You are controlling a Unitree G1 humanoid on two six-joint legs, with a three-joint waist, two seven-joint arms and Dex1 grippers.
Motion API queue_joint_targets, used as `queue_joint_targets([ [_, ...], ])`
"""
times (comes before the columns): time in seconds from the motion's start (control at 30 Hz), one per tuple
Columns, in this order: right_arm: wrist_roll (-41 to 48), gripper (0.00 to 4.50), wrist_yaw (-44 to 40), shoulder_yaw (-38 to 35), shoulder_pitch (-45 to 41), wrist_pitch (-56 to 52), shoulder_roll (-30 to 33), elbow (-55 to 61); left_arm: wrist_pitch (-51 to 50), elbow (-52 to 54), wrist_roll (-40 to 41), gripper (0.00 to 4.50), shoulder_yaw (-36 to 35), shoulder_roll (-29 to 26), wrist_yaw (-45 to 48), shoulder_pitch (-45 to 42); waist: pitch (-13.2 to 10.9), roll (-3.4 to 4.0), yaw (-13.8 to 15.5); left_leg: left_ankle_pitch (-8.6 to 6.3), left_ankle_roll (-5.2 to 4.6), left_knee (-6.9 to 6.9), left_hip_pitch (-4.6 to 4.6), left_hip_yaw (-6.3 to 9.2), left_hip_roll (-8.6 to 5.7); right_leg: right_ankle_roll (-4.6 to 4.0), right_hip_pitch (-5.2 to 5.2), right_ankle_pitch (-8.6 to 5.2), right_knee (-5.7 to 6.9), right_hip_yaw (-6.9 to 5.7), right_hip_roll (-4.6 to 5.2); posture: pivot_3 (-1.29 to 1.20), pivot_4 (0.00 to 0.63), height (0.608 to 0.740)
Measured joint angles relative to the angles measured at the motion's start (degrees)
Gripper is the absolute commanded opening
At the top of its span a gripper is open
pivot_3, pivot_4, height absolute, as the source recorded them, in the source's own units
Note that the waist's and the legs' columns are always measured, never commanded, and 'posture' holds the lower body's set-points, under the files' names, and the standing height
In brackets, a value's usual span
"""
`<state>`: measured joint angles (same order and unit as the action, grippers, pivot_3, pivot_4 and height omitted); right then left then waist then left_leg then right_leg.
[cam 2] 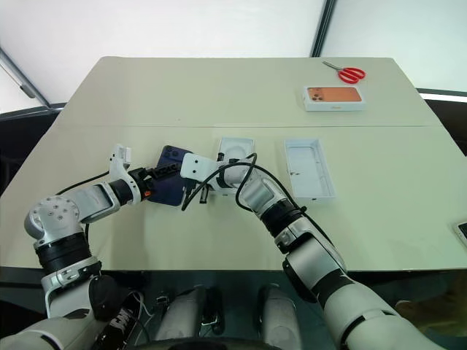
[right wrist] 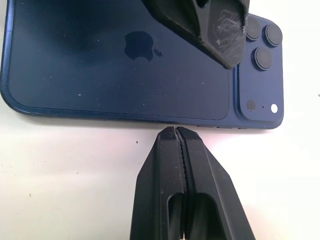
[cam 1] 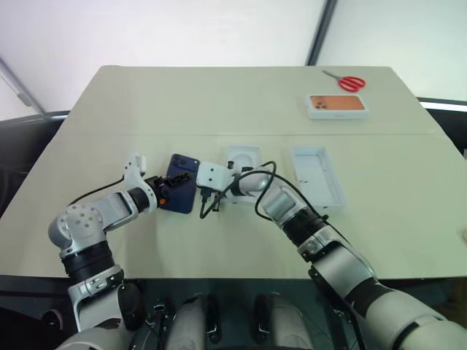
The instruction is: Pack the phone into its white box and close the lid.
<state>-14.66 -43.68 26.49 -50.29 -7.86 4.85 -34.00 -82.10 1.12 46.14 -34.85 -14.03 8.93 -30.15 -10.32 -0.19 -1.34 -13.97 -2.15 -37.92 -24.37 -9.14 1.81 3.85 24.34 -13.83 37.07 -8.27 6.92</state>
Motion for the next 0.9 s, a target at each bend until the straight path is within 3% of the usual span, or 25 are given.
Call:
queue_joint_targets([
  [0.33, 0.2, 0.0, 0.5, 0.0, 0.0, 0.4, -0.2, 0.0, -8.2, 5.4, 0.8, 4.34, -4.7, -1.6, -1.0, 1.2, 0.0, -0.01, -1.4, 0.06, 0.09, 0.26, -0.01, -0.02, 0.01, -0.01, 0.09, -0.01, -0.1, 0.02, -0.06, 0.0, 0.15, 0.738],
  [0.67, 0.2, 0.0, 0.5, 0.0, 0.0, 0.7, -0.2, -0.1, -7.0, 6.1, 1.2, 4.34, -5.5, -2.0, 1.3, 3.0, 0.0, -0.02, -1.4, 0.08, 0.14, 0.33, -0.01, -0.03, 0.0, -0.02, 0.14, -0.02, -0.12, 0.06, -0.05, 0.0, 0.15, 0.738],
  [0.77, 0.2, 0.0, 0.5, 0.0, 0.0, 0.8, -0.2, -0.1, -6.9, 4.9, 1.5, 3.49, -6.6, -2.2, 1.4, 3.0, 0.0, -0.03, -1.4, 0.09, 0.15, 0.35, -0.01, -0.04, 0.01, -0.02, 0.15, -0.02, -0.12, 0.06, -0.06, 0.0, 0.15, 0.738],
  [0.9, 0.2, 0.0, 0.5, 0.0, 0.0, 0.8, -0.1, -0.1, -5.6, 3.7, 1.2, 1.43, -7.1, -1.9, 1.2, 4.4, 0.0, -0.06, -1.2, 0.09, 0.15, 0.38, -0.04, -0.04, -0.01, -0.02, 0.18, -0.02, -0.14, 0.06, -0.04, 0.0, 0.15, 0.738],
])
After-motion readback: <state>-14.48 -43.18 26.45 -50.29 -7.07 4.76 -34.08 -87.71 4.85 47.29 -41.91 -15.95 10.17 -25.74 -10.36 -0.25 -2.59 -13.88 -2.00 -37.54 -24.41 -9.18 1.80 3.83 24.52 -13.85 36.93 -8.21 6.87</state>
